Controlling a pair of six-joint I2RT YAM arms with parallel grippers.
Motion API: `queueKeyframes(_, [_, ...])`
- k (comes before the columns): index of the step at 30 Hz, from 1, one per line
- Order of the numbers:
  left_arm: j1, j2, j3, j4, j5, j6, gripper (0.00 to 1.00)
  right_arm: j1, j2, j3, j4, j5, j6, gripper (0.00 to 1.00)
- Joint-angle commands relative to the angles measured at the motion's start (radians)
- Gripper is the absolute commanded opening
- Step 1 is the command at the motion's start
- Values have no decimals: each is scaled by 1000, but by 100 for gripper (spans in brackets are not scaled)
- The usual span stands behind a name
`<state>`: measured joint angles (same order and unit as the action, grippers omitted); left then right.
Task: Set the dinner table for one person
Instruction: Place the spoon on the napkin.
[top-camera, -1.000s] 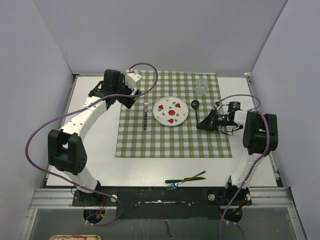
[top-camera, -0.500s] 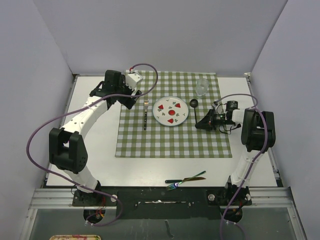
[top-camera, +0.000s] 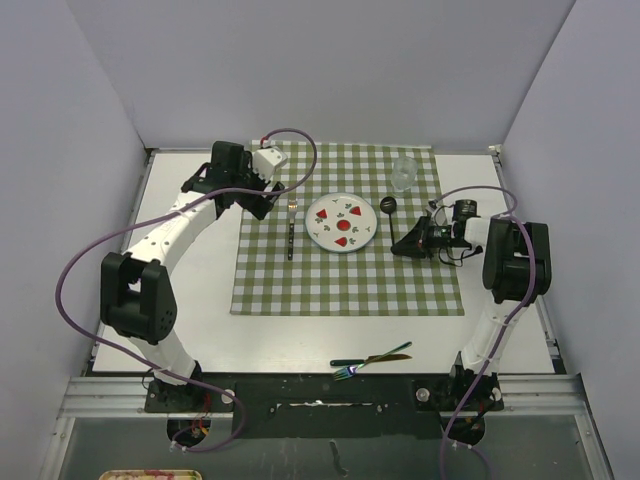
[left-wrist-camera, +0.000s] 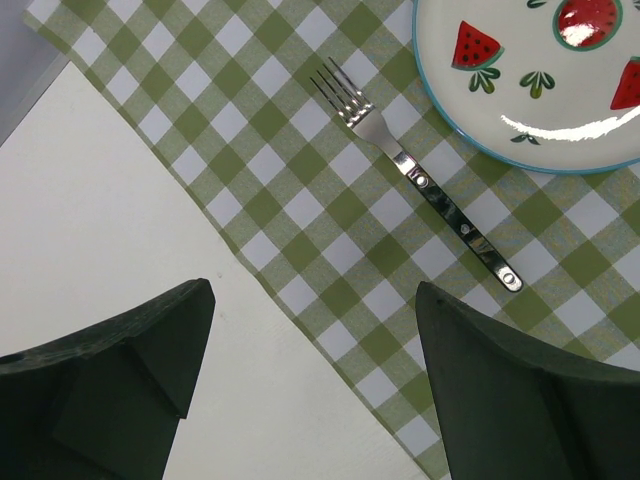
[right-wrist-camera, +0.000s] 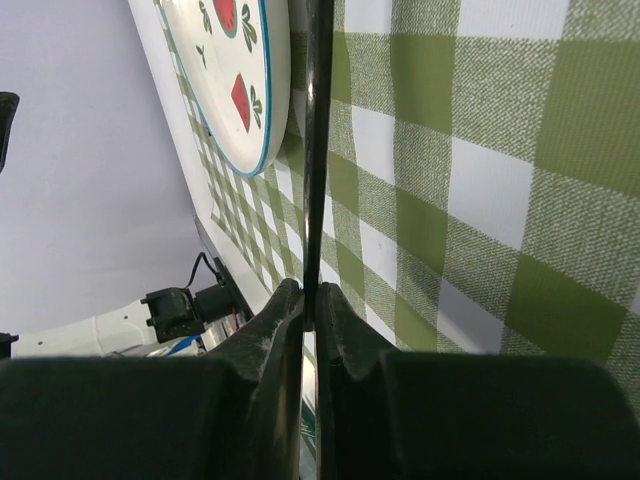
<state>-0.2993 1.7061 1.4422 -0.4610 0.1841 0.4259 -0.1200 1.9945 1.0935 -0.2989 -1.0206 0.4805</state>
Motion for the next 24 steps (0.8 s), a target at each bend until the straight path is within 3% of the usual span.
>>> queueKeyframes(1, [5, 17, 18, 23, 26, 0, 82, -12, 15, 32, 35, -23, 11, 0])
queueKeyframes(24, [1, 33, 30, 15, 27, 9, 82, -49, -1, 2, 39, -31, 16, 0])
